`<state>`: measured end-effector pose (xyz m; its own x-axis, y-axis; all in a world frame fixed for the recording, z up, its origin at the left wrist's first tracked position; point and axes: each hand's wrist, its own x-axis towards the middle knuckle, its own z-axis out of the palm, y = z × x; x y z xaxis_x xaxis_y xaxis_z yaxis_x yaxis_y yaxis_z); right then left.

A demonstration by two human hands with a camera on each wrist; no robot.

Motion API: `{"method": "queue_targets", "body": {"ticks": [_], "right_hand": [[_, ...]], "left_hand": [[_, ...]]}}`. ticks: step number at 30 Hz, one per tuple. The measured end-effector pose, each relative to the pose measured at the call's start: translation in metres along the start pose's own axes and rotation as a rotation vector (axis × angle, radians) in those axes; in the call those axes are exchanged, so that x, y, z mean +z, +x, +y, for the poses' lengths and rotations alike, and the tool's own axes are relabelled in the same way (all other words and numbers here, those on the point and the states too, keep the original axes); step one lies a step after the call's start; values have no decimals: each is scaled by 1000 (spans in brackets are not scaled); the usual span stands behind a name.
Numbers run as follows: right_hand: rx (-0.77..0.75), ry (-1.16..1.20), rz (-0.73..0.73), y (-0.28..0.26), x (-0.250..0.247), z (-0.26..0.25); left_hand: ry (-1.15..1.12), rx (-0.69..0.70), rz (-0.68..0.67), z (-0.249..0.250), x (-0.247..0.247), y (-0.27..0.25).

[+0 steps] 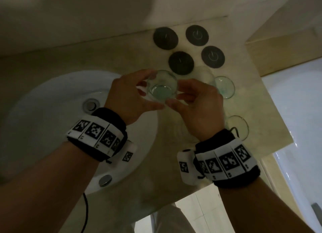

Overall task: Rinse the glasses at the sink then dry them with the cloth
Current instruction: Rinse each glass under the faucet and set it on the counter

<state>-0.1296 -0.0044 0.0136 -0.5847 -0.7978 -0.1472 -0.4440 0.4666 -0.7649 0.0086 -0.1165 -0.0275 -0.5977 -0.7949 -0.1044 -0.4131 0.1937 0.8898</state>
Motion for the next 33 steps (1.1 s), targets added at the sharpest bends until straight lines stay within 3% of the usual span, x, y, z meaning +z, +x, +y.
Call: {"method": "queue_targets", "body": {"ticks": [5,14,19,27,33], "right_hand": [[-69,79,-98,-7,27,-41],[-226,49,-436,-16,127,-107],[-299,-82,-667,-10,170,-146],[-395,155,-785,32,258,-205],[-428,110,-822,42,284,-214]], "left_hand": [[-34,3,90,-11,-59,-30],[-205,-136,319,-79,-145,-104],[-234,-276,454,-117,-163,-133],[-151,-446,613,-150,-170,-144],[-187,-482,686,-156,-173,-142]]}}
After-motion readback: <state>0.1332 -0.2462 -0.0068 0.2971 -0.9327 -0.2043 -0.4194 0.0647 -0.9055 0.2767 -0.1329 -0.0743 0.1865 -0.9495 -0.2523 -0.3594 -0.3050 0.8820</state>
